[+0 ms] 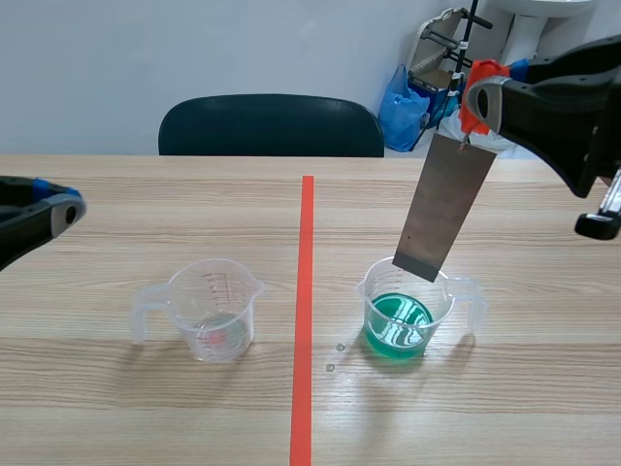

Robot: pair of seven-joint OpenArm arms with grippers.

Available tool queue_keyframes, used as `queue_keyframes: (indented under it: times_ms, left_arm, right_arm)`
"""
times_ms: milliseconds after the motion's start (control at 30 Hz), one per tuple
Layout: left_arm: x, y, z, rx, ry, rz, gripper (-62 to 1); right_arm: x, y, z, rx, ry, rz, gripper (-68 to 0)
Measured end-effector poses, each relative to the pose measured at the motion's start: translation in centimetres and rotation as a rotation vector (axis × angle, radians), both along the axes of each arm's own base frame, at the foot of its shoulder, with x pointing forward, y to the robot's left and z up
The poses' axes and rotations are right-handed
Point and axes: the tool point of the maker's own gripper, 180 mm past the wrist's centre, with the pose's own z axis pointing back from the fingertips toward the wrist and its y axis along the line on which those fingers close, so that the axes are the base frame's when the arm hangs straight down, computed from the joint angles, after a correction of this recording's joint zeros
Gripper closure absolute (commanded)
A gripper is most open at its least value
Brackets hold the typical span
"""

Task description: Do the redox reaction experiment

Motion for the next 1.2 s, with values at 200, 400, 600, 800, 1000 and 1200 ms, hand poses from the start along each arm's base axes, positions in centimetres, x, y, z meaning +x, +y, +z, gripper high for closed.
queue_keyframes:
  times_ms: [200, 400, 600, 800, 1000, 1200]
  left_arm:
    - [1.9, -3.4, -1.8, 0.005, 0.036, -0.106, -2.7]
    - [2.4, -8.1, -4.3, -0.032, 0.103, -0.208, -2.7]
    - [1.8, -14.0, -4.8, -0.071, 0.132, -0.322, -2.7]
    - [1.3, -17.8, -4.5, -0.119, 0.137, -0.390, -2.7]
    - [2.8, -18.5, -5.3, -0.113, 0.142, -0.331, -2.7]
    - [2.9, -19.8, -5.0, -0.123, 0.140, -0.350, -2.7]
  right_arm:
    - [0.0, 0.0, 0.0, 0.000, 0.000, 0.000, -0.6]
    - [0.0, 0.0, 0.0, 0.000, 0.000, 0.000, -0.6]
    - [0.0, 0.0, 0.0, 0.000, 0.000, 0.000, -0.6]
    - [0.0, 0.0, 0.0, 0.000, 0.000, 0.000, -0.6]
    - [0.0, 0.0, 0.0, 0.000, 0.000, 0.000, -0.6]
    - [0.0, 0.0, 0.0, 0.000, 0.001, 0.003, -0.6]
